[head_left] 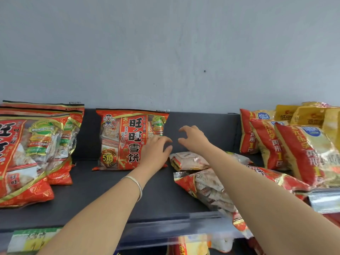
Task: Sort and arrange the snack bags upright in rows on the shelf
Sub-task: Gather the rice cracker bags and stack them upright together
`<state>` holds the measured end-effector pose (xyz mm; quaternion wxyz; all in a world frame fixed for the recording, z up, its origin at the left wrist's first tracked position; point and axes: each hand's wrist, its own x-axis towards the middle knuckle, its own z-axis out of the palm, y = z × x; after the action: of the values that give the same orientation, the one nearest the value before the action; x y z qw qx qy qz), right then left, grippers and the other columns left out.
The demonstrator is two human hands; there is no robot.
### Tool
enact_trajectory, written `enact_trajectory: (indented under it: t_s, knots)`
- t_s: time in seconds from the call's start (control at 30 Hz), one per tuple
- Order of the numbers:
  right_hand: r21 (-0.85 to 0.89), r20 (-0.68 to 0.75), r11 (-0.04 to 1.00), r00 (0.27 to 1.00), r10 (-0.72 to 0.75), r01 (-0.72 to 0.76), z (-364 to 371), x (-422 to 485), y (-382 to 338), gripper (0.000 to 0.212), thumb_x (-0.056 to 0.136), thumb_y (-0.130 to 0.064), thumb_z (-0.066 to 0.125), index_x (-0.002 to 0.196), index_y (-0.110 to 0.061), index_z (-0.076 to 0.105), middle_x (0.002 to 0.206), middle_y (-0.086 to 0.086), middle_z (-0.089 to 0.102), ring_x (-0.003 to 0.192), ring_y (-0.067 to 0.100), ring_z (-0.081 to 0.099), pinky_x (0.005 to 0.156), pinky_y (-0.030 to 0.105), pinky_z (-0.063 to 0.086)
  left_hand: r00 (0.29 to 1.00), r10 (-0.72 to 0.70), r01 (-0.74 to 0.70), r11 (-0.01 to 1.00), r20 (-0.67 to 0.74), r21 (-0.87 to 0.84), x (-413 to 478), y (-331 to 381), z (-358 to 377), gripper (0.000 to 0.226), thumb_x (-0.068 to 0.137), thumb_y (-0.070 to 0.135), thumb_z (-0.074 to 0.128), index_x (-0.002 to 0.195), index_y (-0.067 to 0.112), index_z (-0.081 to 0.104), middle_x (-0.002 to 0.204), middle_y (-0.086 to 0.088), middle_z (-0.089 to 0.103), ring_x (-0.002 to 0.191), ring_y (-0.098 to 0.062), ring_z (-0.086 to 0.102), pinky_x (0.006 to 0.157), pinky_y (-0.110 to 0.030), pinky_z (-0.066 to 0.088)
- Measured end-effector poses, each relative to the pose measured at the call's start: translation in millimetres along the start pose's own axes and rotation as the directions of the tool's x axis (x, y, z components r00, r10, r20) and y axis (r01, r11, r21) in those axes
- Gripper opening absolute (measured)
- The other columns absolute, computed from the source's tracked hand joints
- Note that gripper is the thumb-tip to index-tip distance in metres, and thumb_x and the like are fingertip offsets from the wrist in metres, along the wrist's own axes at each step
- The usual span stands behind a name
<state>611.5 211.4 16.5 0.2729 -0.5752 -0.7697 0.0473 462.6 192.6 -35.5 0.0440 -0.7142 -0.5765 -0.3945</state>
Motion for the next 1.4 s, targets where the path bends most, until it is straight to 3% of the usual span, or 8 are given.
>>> enact_trajectory:
  t_s: [0.37,0.5,0.63,0.73,0.83,1.0,1.27,1.4]
  knots:
    - [-0.269,0.075,0.928,0.955,0.287,-0.257,-62,-65,114,0.027,0.093,-0.028,0.048,0.111,-0.010,0.057,0.089,0.004,0.060,0.078,0.022,0.061,0.069,0.034,0.053,0.994,-0.001,0.000,1.000,0.111,0.005,-36,103,28,0.033,0.091,0.037,0.051,0.124,0.031,0.051,0.134,0.000,0.045,0.121,-0.024,0.043,0.093,-0.041,0.040]
    - [-0.249,0.213,0.920,0.910,0.356,-0.301,-50,-77,124,0.052,0.097,-0.040,0.033,0.138,-0.011,0.046,0.134,0.014,0.053,0.119,0.034,0.053,0.102,0.044,0.042,0.943,-0.315,0.322,0.945,0.104,-0.062,-59,114,35,0.063,0.085,0.042,0.060,0.140,0.031,0.032,0.148,-0.005,0.023,0.132,-0.030,0.028,0.099,-0.046,0.035]
    - [-0.234,0.300,0.928,0.886,0.353,-0.290,-37,-89,133,0.059,0.099,-0.045,0.016,0.149,-0.018,0.029,0.154,0.013,0.031,0.139,0.034,0.031,0.115,0.049,0.021,0.714,-0.658,0.673,0.552,0.238,-0.492,-85,124,41,0.088,0.085,0.034,0.064,0.150,0.029,0.006,0.157,-0.006,0.002,0.139,-0.034,0.020,0.108,-0.047,0.029]
    - [-0.263,0.253,0.900,0.876,0.412,-0.347,-39,-103,133,0.067,0.090,-0.062,0.012,0.150,-0.033,0.020,0.156,0.009,0.026,0.140,0.039,0.026,0.112,0.061,0.016,0.592,-0.657,0.684,0.104,0.467,-0.722,-92,135,46,0.095,0.085,0.027,0.064,0.150,0.029,-0.006,0.151,-0.012,0.026,0.130,-0.036,0.038,0.105,-0.051,0.036]
    - [-0.257,0.246,0.902,0.879,0.409,-0.348,-43,-116,128,0.064,0.091,-0.062,0.011,0.149,-0.037,0.018,0.158,0.007,0.020,0.142,0.040,0.020,0.110,0.065,0.010,0.537,-0.630,0.665,-0.093,0.561,-0.741,-89,147,44,0.104,0.084,0.030,0.067,0.146,0.033,-0.017,0.140,-0.014,0.043,0.120,-0.036,0.050,0.100,-0.053,0.041]
    - [-0.268,0.243,0.903,0.884,0.400,-0.336,-50,-123,123,0.063,0.093,-0.063,0.013,0.149,-0.037,0.021,0.157,0.006,0.024,0.141,0.038,0.023,0.111,0.061,0.015,0.541,-0.541,0.762,-0.008,0.644,-0.647,-87,160,30,0.104,0.078,0.022,0.074,0.142,0.039,-0.006,0.106,-0.019,0.062,0.070,-0.026,0.066,0.046,-0.034,0.053]
    - [-0.151,0.212,0.930,0.908,0.362,-0.336,-81,-96,104,0.060,0.090,-0.052,0.048,0.133,-0.009,0.052,0.129,0.011,0.058,0.113,0.031,0.057,0.097,0.043,0.048,0.628,-0.466,0.740,0.106,0.624,-0.665,-79,146,-1,0.059,0.079,0.007,0.071,0.121,0.018,0.032,0.074,-0.015,0.068,0.044,-0.018,0.064,0.035,-0.024,0.047]
    - [-0.186,0.151,0.903,0.897,0.416,-0.388,-77,-105,94,0.038,0.086,-0.051,0.051,0.104,-0.018,0.056,0.088,-0.001,0.061,0.087,0.024,0.061,0.088,0.043,0.052,0.715,-0.364,0.692,0.248,0.597,-0.677,-81,129,-19,0.103,0.074,0.000,0.071,0.149,0.027,0.005,0.122,-0.015,0.049,0.066,-0.025,0.068,0.044,-0.027,0.050]
